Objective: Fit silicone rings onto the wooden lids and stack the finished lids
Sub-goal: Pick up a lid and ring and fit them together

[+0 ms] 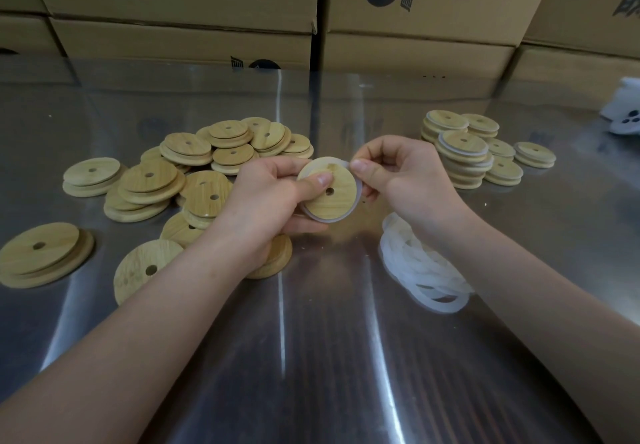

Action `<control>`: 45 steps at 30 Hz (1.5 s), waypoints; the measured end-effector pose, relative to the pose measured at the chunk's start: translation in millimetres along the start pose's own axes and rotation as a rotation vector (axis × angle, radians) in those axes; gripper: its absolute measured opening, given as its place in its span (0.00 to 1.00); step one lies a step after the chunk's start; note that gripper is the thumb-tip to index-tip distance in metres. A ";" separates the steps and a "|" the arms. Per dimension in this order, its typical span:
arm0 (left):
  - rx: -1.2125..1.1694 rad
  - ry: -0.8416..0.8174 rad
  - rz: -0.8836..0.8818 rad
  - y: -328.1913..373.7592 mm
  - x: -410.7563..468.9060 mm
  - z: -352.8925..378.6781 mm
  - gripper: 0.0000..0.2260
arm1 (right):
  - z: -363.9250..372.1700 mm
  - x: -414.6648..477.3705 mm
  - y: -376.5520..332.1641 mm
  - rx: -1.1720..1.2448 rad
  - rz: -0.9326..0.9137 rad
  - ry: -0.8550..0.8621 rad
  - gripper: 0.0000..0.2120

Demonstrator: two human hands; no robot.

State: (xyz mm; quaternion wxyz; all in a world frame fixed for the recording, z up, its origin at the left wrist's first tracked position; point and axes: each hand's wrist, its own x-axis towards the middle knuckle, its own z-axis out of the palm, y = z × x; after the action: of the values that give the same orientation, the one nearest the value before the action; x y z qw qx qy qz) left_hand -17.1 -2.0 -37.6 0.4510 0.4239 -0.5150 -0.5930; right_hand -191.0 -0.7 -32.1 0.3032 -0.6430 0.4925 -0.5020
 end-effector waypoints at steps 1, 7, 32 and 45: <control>0.001 -0.003 0.004 -0.2 -0.1 0.2 0.08 | 0.0 -0.1 0.2 -0.003 0.003 -0.004 0.12; -0.002 -0.016 0.011 -0.7 -0.3 -0.1 0.08 | 0.0 -0.9 -0.3 0.017 0.011 -0.018 0.11; -0.091 0.036 0.042 2.2 -3.2 -0.7 0.09 | 0.0 -5.3 -0.2 0.183 0.092 -0.135 0.14; 0.273 -0.005 0.164 3.7 -10.9 5.5 0.06 | -60.8 17.4 6.0 0.084 0.126 0.595 0.07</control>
State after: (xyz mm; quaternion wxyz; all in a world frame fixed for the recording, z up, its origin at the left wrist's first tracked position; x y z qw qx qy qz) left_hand -19.5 9.6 -32.9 0.4350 0.4361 -0.6249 -0.4797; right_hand -250.3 -12.6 -12.3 0.2025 -0.4227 0.5772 -0.6687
